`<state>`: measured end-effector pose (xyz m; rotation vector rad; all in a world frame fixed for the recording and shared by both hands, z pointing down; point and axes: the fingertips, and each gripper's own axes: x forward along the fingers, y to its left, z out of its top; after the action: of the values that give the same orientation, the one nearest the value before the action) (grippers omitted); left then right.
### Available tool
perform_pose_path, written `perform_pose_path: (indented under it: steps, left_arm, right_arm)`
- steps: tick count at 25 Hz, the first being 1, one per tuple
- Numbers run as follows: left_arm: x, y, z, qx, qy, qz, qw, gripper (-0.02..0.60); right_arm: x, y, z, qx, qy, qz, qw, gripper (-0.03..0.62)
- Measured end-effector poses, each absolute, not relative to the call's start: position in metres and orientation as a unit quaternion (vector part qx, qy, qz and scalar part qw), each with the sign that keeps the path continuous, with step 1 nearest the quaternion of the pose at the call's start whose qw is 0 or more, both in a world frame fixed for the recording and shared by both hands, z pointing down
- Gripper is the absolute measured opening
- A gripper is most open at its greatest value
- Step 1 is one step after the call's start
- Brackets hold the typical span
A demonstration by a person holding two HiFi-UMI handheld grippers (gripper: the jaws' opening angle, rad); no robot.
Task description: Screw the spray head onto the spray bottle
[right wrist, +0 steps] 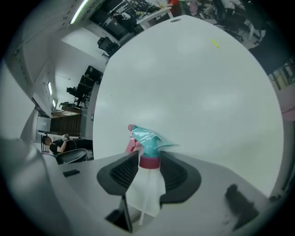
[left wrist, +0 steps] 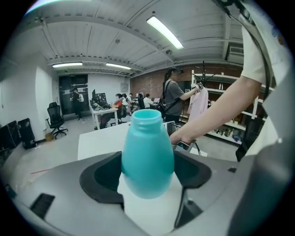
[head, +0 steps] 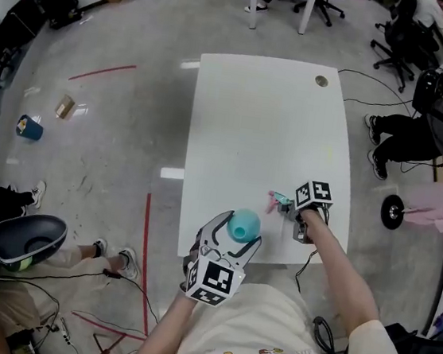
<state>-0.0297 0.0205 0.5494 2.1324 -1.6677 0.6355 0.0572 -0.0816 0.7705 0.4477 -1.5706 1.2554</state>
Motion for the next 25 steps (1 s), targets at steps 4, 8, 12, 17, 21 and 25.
perform_pose_path:
  steps: [4,8,12,17,21,25]
  left_arm:
    - [-0.036,0.022,0.550,0.758,-0.582,0.237,0.177,0.353]
    - [-0.039,0.021,0.562,0.755,-0.565,0.256,0.215,0.353]
    - [-0.033,0.016,0.568,0.762,-0.535,0.270,0.245,0.353]
    - [-0.021,0.004,0.560,0.772,-0.490,0.298,0.274,0.353]
    - [-0.023,-0.004,0.548,0.759,-0.476,0.343,0.283,0.353]
    - [-0.020,-0.010,0.532,0.753,-0.474,0.354,0.287,0.353]
  right_arm:
    - [0.057,-0.081,0.775,0.182,-0.641,0.531,0.524,0.135]
    - [0.050,-0.084,0.745,0.180,-0.693,0.521,0.465,0.132]
    - [0.010,-0.092,0.629,0.157,-0.801,0.479,0.322,0.132]
    - [-0.025,-0.102,0.476,0.132,-0.911,0.341,0.192,0.132]
    - [-0.041,-0.092,0.372,0.098,-0.966,0.209,0.120,0.132]
    - [-0.043,-0.066,0.314,0.070,-0.987,0.126,0.066,0.132]
